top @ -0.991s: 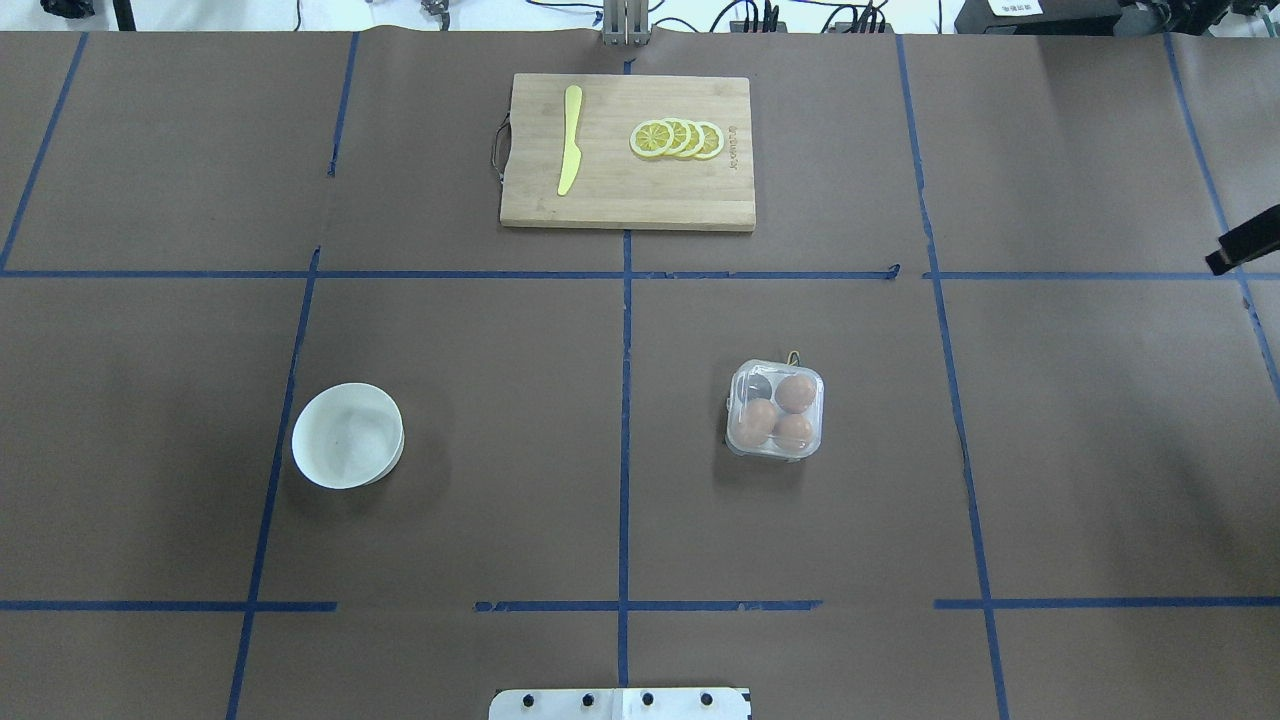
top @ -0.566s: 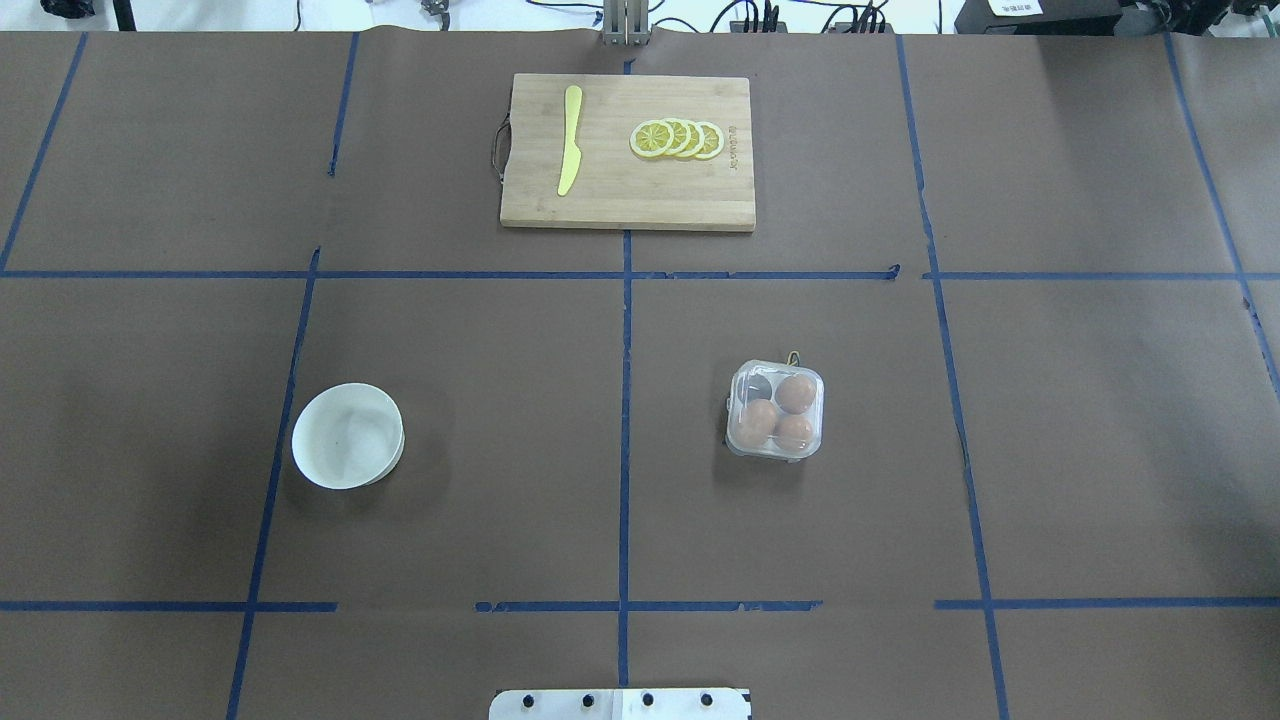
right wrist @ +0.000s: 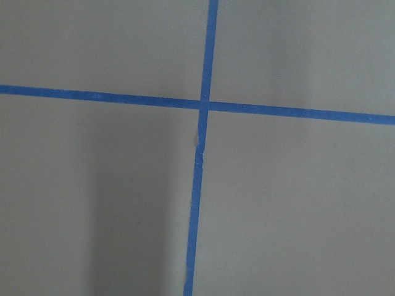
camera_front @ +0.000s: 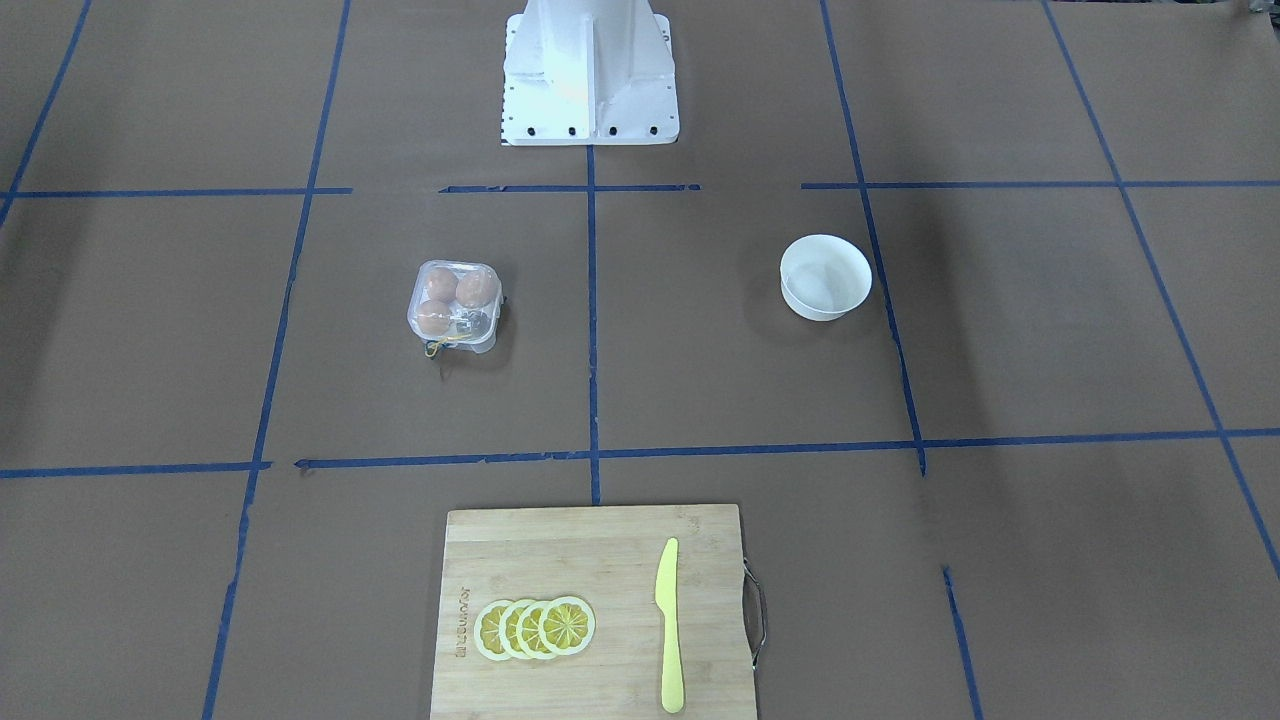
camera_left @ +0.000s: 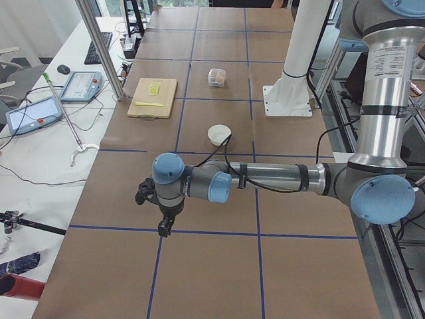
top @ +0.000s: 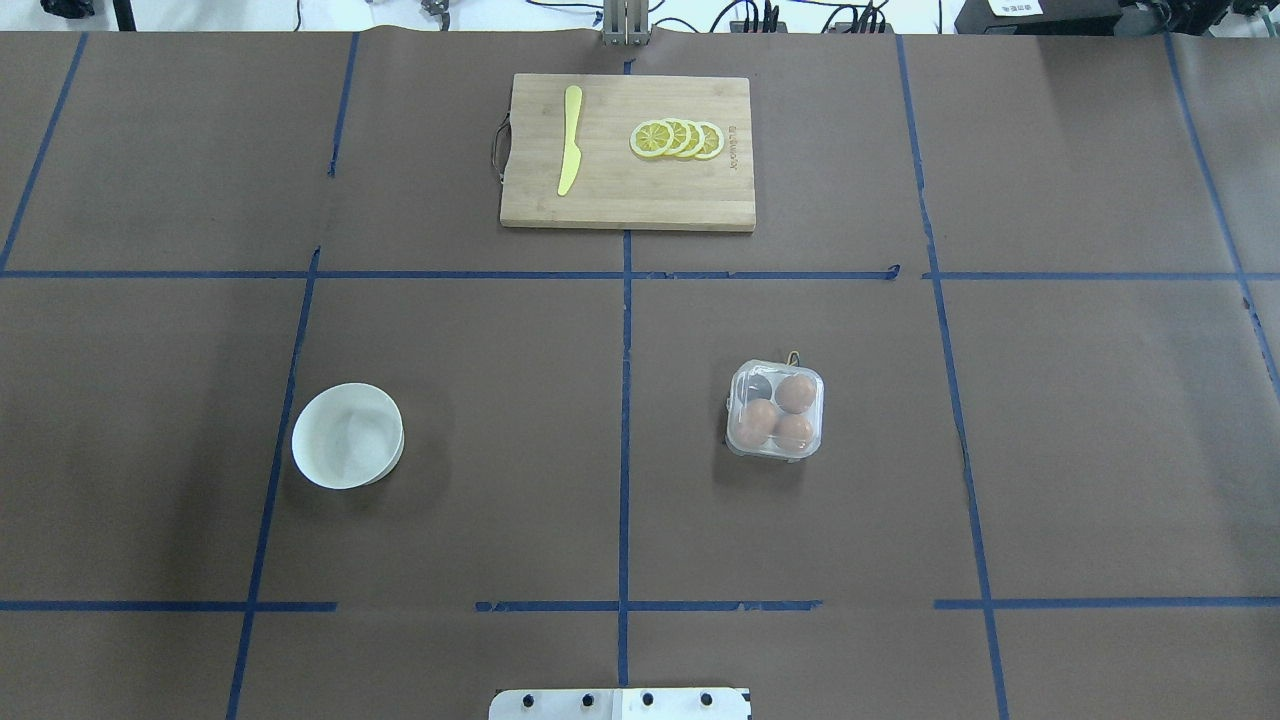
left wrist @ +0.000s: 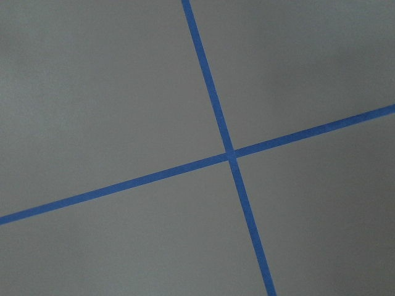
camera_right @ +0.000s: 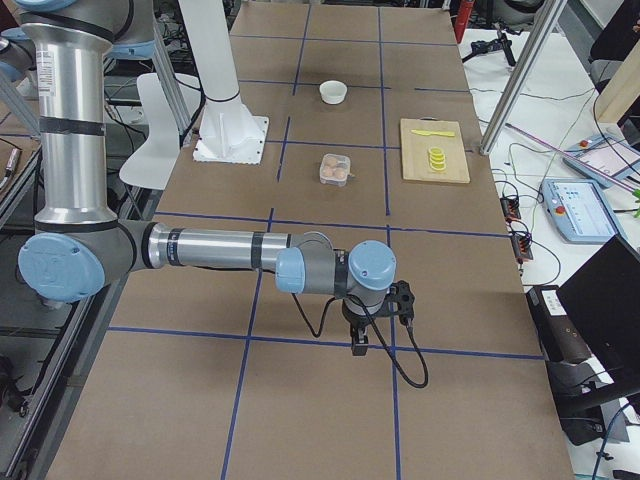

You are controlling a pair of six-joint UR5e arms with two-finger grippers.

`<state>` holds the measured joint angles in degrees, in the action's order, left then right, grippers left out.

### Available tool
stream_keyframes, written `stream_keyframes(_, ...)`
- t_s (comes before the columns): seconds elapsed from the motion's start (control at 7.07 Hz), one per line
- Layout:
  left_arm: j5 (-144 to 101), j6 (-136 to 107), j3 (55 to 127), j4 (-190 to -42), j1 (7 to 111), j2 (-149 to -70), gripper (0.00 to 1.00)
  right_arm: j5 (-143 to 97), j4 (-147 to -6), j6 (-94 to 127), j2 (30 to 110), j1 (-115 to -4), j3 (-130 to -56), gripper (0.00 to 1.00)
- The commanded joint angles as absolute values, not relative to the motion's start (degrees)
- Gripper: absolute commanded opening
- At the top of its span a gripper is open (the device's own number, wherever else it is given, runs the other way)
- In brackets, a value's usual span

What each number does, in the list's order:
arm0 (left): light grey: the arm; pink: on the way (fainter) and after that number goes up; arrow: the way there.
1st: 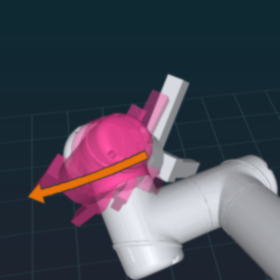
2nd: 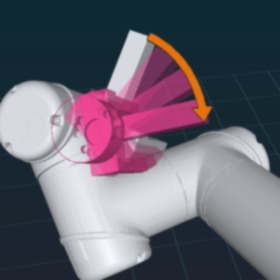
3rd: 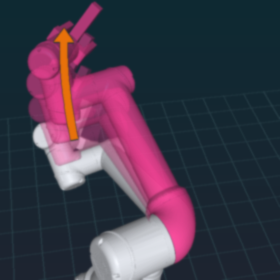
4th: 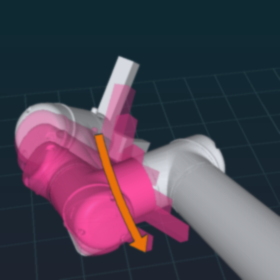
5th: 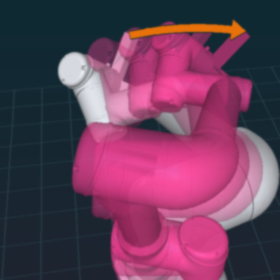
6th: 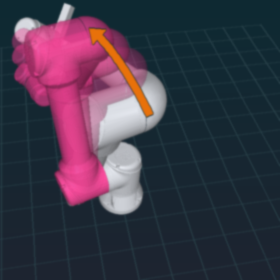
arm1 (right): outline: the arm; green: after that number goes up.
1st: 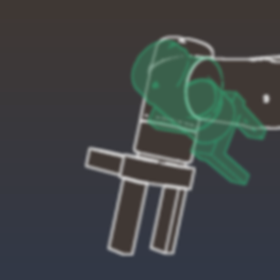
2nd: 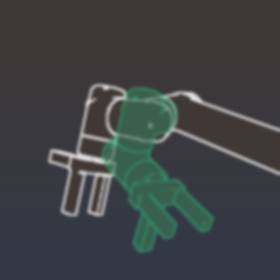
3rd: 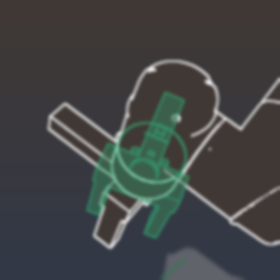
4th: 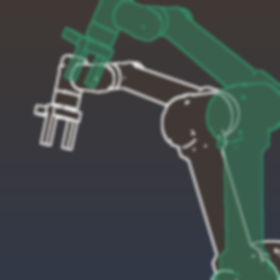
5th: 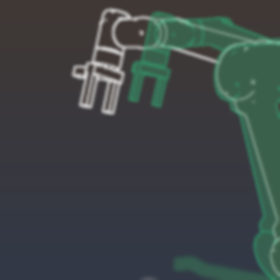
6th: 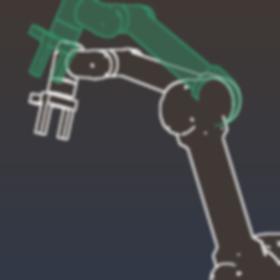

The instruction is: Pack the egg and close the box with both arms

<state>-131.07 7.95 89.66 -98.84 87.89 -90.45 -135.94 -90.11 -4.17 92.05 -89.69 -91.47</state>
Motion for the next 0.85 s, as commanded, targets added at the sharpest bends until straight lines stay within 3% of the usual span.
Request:
stream_keyframes(0.0,-131.57,7.65,90.43,-95.65,87.89,-89.83,1.00,-138.94,-90.18,-3.96,92.11,-90.52,-91.14,1.00)
stream_keyframes(0.71,-136.41,0.09,92.11,-94.31,87.89,-88.24,1.00,-139.04,-90.09,1.93,91.49,-91.23,-91.23,1.00)
